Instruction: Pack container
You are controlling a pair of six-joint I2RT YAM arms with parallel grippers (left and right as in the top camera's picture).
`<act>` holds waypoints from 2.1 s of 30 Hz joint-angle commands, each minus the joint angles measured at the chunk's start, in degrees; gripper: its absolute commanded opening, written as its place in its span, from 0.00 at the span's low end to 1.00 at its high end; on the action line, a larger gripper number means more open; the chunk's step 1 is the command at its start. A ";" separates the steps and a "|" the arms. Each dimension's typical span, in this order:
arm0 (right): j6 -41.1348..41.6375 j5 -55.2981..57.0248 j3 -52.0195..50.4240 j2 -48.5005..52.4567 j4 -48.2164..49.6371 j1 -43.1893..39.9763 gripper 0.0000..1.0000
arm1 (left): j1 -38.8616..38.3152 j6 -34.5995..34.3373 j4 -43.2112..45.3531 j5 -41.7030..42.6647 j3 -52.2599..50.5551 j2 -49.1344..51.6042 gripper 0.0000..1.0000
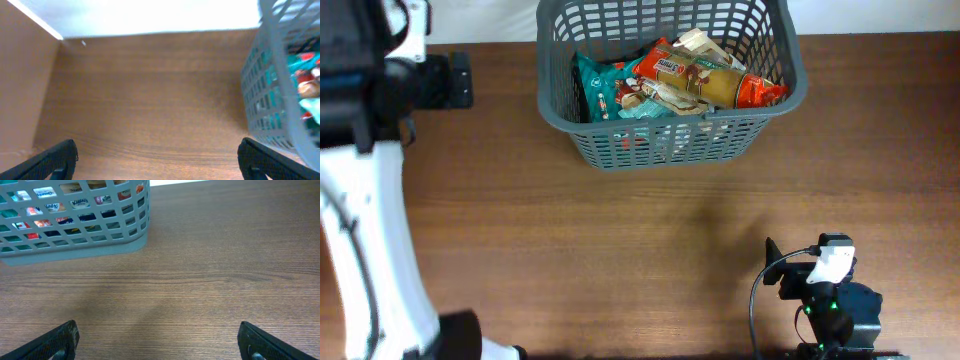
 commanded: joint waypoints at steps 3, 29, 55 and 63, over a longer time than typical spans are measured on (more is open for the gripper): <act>0.44 -0.15 -0.46 -0.70 0.24 0.42 0.99 | -0.20 -0.50 -0.24 0.39 0.13 -6.47 0.99; 0.44 -0.17 -0.46 -0.70 0.24 0.42 0.99 | -0.20 -0.48 50.90 0.42 -46.27 -42.47 0.99; 0.44 -0.17 -0.46 -0.70 0.24 0.42 0.99 | -7.34 -0.50 78.75 0.44 -112.24 -87.54 0.99; 0.44 -0.15 -0.46 -0.70 0.24 0.42 0.99 | -7.32 -0.50 79.17 0.44 -122.20 -95.45 0.99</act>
